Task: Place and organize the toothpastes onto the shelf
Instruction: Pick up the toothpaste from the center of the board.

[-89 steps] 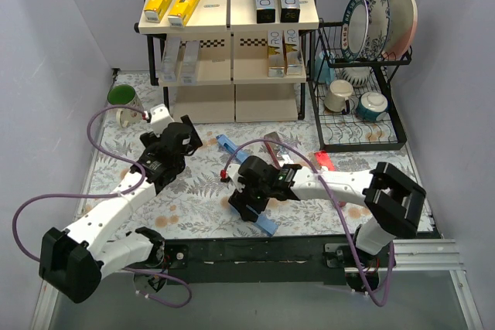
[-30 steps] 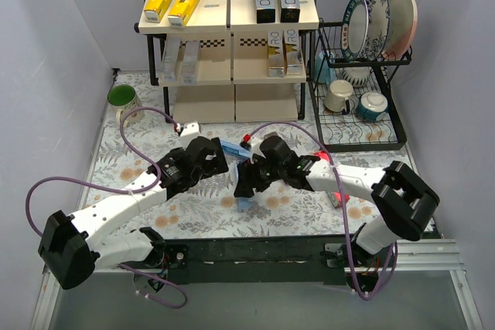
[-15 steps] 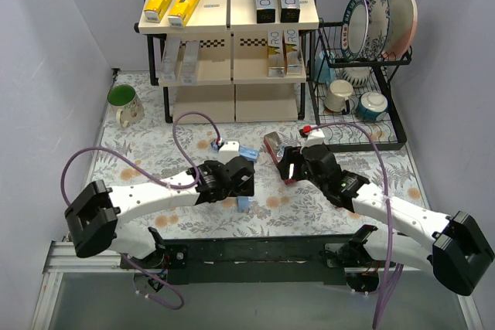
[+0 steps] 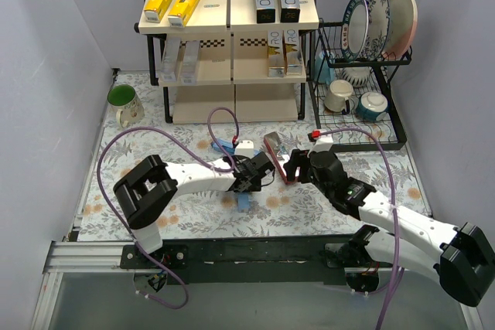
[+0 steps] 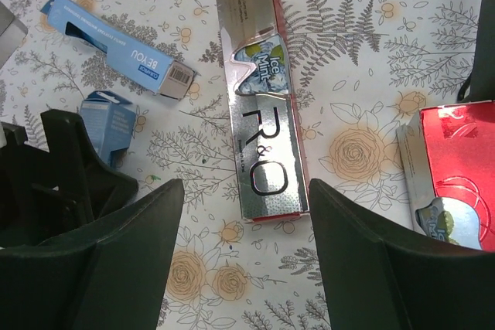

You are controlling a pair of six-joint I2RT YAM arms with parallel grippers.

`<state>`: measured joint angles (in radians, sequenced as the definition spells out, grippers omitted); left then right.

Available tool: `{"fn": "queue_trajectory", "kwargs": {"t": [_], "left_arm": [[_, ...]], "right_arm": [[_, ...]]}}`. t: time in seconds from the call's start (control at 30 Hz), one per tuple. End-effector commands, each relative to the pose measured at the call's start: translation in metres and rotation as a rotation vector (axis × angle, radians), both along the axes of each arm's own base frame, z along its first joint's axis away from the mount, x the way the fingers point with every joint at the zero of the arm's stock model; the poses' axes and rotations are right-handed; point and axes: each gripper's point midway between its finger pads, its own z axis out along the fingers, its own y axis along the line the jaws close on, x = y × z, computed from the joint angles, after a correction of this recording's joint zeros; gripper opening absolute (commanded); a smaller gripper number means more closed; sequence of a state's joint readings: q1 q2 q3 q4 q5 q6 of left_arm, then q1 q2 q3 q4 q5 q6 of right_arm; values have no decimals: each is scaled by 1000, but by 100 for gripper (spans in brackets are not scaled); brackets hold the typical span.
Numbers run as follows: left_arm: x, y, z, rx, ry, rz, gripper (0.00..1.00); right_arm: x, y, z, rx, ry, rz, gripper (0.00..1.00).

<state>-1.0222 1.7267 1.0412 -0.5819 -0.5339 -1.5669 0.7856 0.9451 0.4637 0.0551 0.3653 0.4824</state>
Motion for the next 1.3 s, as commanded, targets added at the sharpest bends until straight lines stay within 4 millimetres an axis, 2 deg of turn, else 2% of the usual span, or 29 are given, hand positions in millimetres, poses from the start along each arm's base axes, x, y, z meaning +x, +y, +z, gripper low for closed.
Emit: {"fn": "queue_trajectory", "kwargs": {"t": [0.0,0.1,0.13,0.2,0.23,0.37,0.4,0.47,0.57,0.63,0.7,0.73,0.8,0.83,0.93,1.1,1.2,1.27], "left_arm": [[11,-5,9,-45,-6,50,63],[9,-5,8,-64,5,68,53],[8,-3,9,-67,6,75,46],[8,-3,17,-107,-8,100,40],[9,-5,21,-133,-18,108,33],[10,-1,32,-213,-42,150,27],[12,0,40,-245,-56,167,26],[14,1,46,-295,-77,201,25],[21,0,72,-411,-142,252,25],[24,1,91,-501,-192,279,25],[25,5,99,-567,-216,323,25],[28,3,115,-634,-246,331,25],[29,7,120,-689,-266,364,25],[31,5,134,-749,-294,369,25],[33,6,147,-835,-329,388,25],[34,7,159,-904,-365,395,25],[34,9,162,-923,-377,397,25],[34,10,163,-930,-381,395,25]], "right_arm": [[5,-1,12,39,-59,-15,74],[3,0,13,52,-68,-1,74],[3,0,13,56,-71,2,73],[1,2,12,60,-75,17,73],[0,5,14,72,-83,34,73],[-4,16,17,105,-97,93,73],[-6,20,18,117,-98,123,73],[-7,26,24,133,-119,155,73],[-17,42,34,186,-137,255,73],[-28,54,38,234,-139,345,73],[-41,69,52,309,-166,448,73],[-45,74,55,327,-169,479,73],[-56,86,61,369,-170,549,73],[-59,89,63,380,-168,567,73],[-71,101,70,426,-167,613,74],[-74,114,83,455,-183,627,76],[-75,121,85,454,-179,630,77],[-75,125,78,442,-146,622,77]]}}
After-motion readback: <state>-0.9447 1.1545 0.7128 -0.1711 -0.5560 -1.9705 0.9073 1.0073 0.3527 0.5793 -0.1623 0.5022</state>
